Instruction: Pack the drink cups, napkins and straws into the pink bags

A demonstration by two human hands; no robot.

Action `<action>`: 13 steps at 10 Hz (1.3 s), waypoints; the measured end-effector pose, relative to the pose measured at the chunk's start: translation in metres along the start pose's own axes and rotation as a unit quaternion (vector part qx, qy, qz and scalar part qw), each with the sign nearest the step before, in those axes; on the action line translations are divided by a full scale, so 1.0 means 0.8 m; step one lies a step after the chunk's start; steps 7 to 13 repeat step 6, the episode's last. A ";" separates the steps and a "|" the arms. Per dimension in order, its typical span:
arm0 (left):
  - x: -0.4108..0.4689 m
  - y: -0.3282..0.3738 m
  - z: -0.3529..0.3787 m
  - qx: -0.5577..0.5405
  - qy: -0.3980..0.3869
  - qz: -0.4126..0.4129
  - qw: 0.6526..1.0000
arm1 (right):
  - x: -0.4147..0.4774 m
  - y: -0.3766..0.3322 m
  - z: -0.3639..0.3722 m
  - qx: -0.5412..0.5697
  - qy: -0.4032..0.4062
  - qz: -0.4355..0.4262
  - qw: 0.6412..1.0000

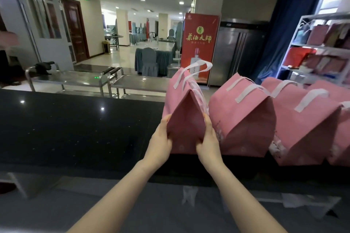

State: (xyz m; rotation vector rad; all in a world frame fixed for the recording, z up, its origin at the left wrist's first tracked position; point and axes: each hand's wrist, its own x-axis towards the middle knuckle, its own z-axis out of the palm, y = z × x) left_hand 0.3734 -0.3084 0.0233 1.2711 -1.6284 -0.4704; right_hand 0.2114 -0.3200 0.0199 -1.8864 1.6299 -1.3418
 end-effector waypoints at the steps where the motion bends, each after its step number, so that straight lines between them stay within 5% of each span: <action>1: 0.008 -0.003 0.004 0.005 0.000 -0.001 1.000 | 0.003 -0.002 0.003 -0.014 0.007 0.008 1.000; 3: -0.001 0.006 -0.012 0.019 0.004 -0.016 1.000 | -0.007 -0.013 -0.022 -0.009 -0.009 0.009 1.000; 6: -0.036 0.081 -0.028 0.033 0.126 0.013 0.991 | -0.045 -0.030 -0.126 0.037 -0.020 -0.106 0.993; 13: -0.036 0.081 -0.028 0.033 0.126 0.013 0.991 | -0.045 -0.030 -0.126 0.037 -0.020 -0.106 0.993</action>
